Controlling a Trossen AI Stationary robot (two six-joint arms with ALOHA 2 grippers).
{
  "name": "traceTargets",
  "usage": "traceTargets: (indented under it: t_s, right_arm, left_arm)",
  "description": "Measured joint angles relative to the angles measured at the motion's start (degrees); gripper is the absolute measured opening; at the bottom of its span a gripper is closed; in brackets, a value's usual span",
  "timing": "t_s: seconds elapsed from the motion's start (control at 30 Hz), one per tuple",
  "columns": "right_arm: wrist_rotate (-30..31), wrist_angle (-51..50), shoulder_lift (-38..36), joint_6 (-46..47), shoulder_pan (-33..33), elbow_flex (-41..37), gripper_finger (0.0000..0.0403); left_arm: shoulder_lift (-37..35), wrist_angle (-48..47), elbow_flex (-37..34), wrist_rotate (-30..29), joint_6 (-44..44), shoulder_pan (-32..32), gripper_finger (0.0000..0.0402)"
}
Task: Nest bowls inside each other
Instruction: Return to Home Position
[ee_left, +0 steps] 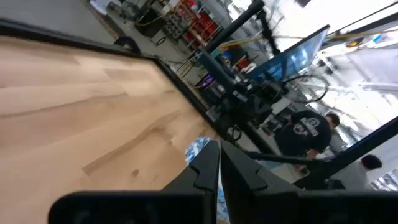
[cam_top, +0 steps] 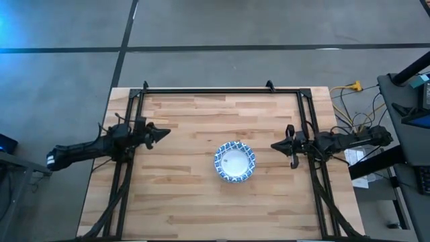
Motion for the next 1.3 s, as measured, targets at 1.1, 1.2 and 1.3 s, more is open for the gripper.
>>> traceTargets:
  t_s: [1.1,1.2,1.3]
  right_arm:
    - [0.0,0.0,0.5,-0.2,0.0,0.0,0.0009]
    - [0.0,0.0,0.5,-0.2,0.0,0.0,0.0009]
    - [0.0,0.0,0.5,-0.1,0.0,0.0,0.0009]
  left_arm:
    - [6.4,0.0,-0.1,0.0,-0.1,0.0,0.0]
    - [6.5,0.1,-0.1,0.0,-0.1,0.0,0.0]
    - [6.6,0.1,-0.1,0.0,-0.1,0.0,0.0]
